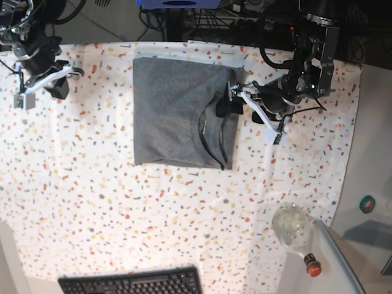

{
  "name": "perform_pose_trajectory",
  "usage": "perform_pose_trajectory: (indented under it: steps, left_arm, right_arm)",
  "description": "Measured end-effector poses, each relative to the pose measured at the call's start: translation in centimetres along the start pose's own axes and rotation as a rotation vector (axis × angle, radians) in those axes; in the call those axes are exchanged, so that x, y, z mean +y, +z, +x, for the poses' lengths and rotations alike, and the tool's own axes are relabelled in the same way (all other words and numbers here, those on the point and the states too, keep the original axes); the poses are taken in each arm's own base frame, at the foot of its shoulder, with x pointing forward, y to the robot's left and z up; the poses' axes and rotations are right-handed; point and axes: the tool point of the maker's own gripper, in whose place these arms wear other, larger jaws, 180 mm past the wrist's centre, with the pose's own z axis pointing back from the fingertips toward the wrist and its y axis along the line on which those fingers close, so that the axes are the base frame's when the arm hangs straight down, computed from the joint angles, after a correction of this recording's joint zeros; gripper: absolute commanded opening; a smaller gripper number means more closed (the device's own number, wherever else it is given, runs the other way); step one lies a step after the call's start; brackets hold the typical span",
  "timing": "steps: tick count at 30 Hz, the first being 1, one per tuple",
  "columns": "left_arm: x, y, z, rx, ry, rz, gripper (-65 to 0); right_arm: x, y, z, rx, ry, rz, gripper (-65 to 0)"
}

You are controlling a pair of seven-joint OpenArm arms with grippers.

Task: Layout the t-shirt on the table in an organized manner, then fold the t-shirt properly
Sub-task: 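Tuck the loose shirt edge under with the left gripper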

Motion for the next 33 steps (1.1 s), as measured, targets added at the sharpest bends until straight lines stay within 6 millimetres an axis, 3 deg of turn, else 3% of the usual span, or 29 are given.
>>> perform_pose_trajectory:
  steps: [2,10,14,21,22,23,24,26,27,33]
  left_arm:
    - [-1.2,-0.2,0.5,-0.015,-0.031,-0.059,0.0]
    - [-3.1,-0.8,0.6,-0.033,-0.003,-0.098,0.0]
    - [-2.1,-2.1,-0.4,-0.004,0.085,-0.099,0.0]
    - [-2.7,-1.2,1.0,-0.045,0.131,-0.159,0.0]
    - [-2.7,-0.7,1.6,-0.060,0.130,-0.170,-2.0]
    - [-2.4,0.0,2.1,-0.074,0.123,-0.172,-11.7]
    - [-1.8,0.6,2.7,-0.088,0.115,-0.168,-24.4]
    - [-0.6,1.5,3.5,-0.098,0.099,-0.149,-59.9]
    - [-0.2,1.7,3.7,-0.101,0.096,-0.141,-65.0]
    - [-1.0,1.4,3.3,-0.089,0.102,-0.161,-65.0]
  right_arm:
    - [0.0,0.0,0.0,0.001,0.000,0.000,-65.0]
    - [0.0,0.0,0.0,0.000,0.000,0.001,-65.0]
    - [0.0,0.0,0.1,-0.002,0.001,0.001,-65.0]
    - [-0.6,-0.3,1.1,-0.016,0.030,-0.002,-65.0]
    - [-0.8,-0.4,0.8,-0.006,0.025,-0.005,-65.0]
    - [-1.0,-0.6,0.4,0.006,0.018,-0.009,-65.0]
    - [-1.2,-0.7,0.1,0.017,0.012,-0.012,-65.0]
    - [-1.2,-1.0,-0.2,0.025,0.003,-0.012,-65.0]
    - [-1.2,-1.1,-0.1,0.024,0.001,-0.010,-65.0]
    - [-1.2,-1.1,0.1,0.018,0.002,-0.009,-65.0]
